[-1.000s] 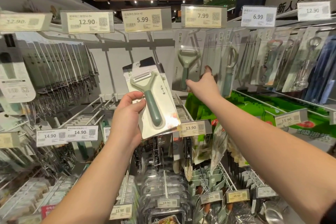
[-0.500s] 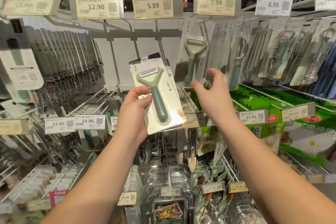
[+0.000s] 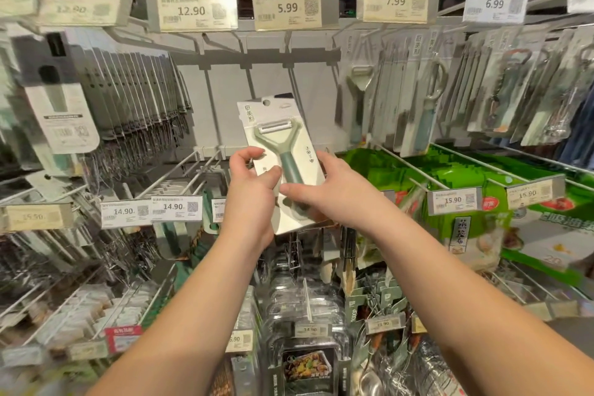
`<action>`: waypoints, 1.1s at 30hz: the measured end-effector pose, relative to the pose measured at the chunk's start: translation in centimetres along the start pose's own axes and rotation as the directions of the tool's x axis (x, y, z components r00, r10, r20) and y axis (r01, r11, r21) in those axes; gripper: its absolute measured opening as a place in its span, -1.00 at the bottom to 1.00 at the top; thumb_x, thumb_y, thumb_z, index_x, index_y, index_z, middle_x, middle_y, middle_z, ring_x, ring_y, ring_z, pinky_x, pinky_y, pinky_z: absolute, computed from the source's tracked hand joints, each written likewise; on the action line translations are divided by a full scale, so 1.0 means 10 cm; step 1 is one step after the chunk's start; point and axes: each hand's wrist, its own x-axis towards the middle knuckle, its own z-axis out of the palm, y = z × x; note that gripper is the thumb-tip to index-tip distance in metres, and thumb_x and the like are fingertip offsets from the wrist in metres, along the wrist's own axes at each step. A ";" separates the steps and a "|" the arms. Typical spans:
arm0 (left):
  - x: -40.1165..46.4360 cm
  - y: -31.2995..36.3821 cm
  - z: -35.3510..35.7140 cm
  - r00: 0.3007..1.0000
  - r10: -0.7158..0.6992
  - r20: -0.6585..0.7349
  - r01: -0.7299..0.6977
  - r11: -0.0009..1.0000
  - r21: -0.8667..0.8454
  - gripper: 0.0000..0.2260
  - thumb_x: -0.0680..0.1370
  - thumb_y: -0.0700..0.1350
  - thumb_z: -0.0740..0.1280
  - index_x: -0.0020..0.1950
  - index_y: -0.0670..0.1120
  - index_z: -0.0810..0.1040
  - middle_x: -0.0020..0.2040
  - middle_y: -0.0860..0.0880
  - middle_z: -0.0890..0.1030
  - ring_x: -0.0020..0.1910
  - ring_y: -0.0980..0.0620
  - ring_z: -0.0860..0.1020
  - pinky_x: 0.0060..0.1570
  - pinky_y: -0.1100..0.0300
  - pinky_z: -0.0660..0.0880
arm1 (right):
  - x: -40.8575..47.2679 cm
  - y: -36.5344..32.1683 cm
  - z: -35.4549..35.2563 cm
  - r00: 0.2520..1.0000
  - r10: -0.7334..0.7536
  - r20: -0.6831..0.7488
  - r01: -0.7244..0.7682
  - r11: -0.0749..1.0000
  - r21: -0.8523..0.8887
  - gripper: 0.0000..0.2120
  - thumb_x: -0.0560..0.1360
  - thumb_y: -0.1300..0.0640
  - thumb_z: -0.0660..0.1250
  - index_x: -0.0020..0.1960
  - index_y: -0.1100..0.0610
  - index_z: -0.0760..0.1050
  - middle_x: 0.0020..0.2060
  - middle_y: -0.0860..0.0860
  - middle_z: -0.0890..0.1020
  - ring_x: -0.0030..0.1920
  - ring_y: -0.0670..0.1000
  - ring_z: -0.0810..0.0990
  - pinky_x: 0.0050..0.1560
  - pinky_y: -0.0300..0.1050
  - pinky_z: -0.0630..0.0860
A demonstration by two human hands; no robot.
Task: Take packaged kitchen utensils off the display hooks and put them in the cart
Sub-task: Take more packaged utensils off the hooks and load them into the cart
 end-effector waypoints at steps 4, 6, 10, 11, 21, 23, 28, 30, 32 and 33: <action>-0.02 -0.01 -0.02 0.999 0.028 0.030 -0.028 1.000 -0.004 -0.53 0.62 -0.30 0.26 0.37 0.19 0.32 0.24 -0.16 0.59 0.09 -0.16 0.67 0.03 -0.19 0.63 | -0.01 0.01 0.04 1.000 0.025 0.004 -0.025 0.998 0.056 -0.40 0.26 -0.26 0.47 0.25 -0.13 0.45 0.10 -0.06 0.62 -0.04 -0.04 0.65 -0.08 -0.04 0.63; 0.00 -0.03 -0.05 0.998 0.011 0.065 -0.009 0.999 -0.040 -0.36 0.56 -0.19 0.33 0.46 0.38 0.21 0.37 -0.13 0.52 0.27 -0.15 0.59 0.21 -0.25 0.52 | -0.02 0.00 0.06 0.999 0.042 -0.008 -0.040 0.986 0.162 -0.73 0.39 -0.05 0.46 0.05 -0.10 0.50 -0.10 -0.06 0.68 -0.23 -0.06 0.63 -0.22 -0.10 0.55; -0.02 -0.10 -0.05 0.998 -0.041 0.041 0.043 0.997 -0.070 -0.52 0.59 0.07 0.30 0.49 0.29 0.28 0.42 -0.01 0.49 0.32 -0.08 0.55 0.28 -0.18 0.50 | -0.05 0.02 0.19 0.996 0.083 -0.021 -0.071 0.941 0.331 -0.78 0.40 0.11 0.38 0.04 0.08 0.54 -0.38 -0.01 0.64 -0.42 -0.04 0.53 -0.32 -0.09 0.46; -0.03 -0.11 -0.03 0.996 -0.078 0.037 0.081 0.993 -0.086 -0.62 0.61 0.15 0.26 0.43 0.19 0.37 0.37 0.00 0.55 0.28 -0.06 0.59 0.22 -0.14 0.54 | -0.05 0.02 0.21 0.995 0.091 -0.027 -0.076 0.933 0.352 -0.77 0.41 0.13 0.37 0.06 0.09 0.53 -0.38 -0.01 0.64 -0.43 -0.05 0.52 -0.33 -0.11 0.45; -0.07 -0.08 -0.05 0.907 -0.337 0.251 0.405 0.860 -0.311 -0.45 0.65 0.24 0.07 0.28 -0.14 0.61 0.13 -0.22 0.69 0.01 -0.18 0.69 0.11 -0.09 0.56 | -0.10 0.03 0.29 0.991 0.135 0.012 -0.126 0.886 0.447 -0.69 0.42 0.17 0.30 0.16 0.16 0.50 -0.38 -0.08 0.56 -0.45 -0.11 0.47 -0.43 -0.21 0.39; -0.08 -0.07 -0.06 0.898 -0.349 0.269 0.422 0.855 -0.302 -0.48 0.65 0.23 0.09 0.17 -0.13 0.65 0.04 -0.20 0.71 -0.08 -0.17 0.69 0.02 -0.07 0.59 | -0.13 0.04 0.30 0.988 0.141 0.056 -0.152 0.894 0.421 -0.65 0.36 0.11 0.28 0.14 0.12 0.51 -0.38 -0.09 0.57 -0.41 -0.09 0.49 -0.40 -0.19 0.41; -0.12 -0.05 -0.05 0.881 -0.389 0.268 0.452 0.859 -0.239 -0.55 0.65 0.17 0.11 -0.05 -0.14 0.62 -0.26 -0.17 0.68 -0.32 -0.13 0.66 -0.20 0.04 0.56 | -0.16 0.03 0.35 0.982 0.123 0.142 -0.174 0.881 0.441 -0.84 0.46 0.13 0.26 0.02 0.07 0.53 -0.47 -0.17 0.57 -0.44 -0.14 0.53 -0.38 -0.22 0.44; -0.13 -0.02 -0.08 0.887 -0.381 0.259 0.439 0.871 -0.221 -0.57 0.63 0.17 0.15 -0.04 -0.14 0.63 -0.19 -0.18 0.66 -0.26 -0.15 0.64 -0.14 -0.02 0.53 | -0.16 0.02 0.34 0.982 0.117 0.147 -0.174 0.862 0.477 -0.80 0.42 0.12 0.28 0.02 0.12 0.55 -0.37 -0.09 0.63 -0.34 -0.04 0.59 -0.27 -0.12 0.48; -0.12 -0.01 -0.13 0.905 -0.358 0.230 0.404 0.893 -0.197 -0.65 0.65 0.07 0.16 0.05 -0.15 0.61 -0.14 -0.18 0.67 -0.22 -0.15 0.65 -0.14 -0.07 0.58 | -0.18 0.02 0.31 0.986 0.110 0.124 -0.158 0.853 0.498 -0.78 0.43 0.14 0.29 0.06 0.14 0.55 -0.27 -0.02 0.64 -0.28 -0.01 0.59 -0.28 -0.11 0.48; -0.11 -0.01 -0.16 0.912 -0.355 0.206 0.392 0.903 -0.176 -0.71 0.66 -0.01 0.17 0.09 -0.17 0.59 -0.15 -0.18 0.68 -0.22 -0.15 0.67 -0.18 -0.10 0.61 | -0.19 0.02 0.29 0.989 0.109 0.105 -0.147 0.848 0.509 -0.80 0.49 0.16 0.29 0.10 0.15 0.54 -0.23 -0.01 0.64 -0.28 -0.03 0.58 -0.32 -0.15 0.48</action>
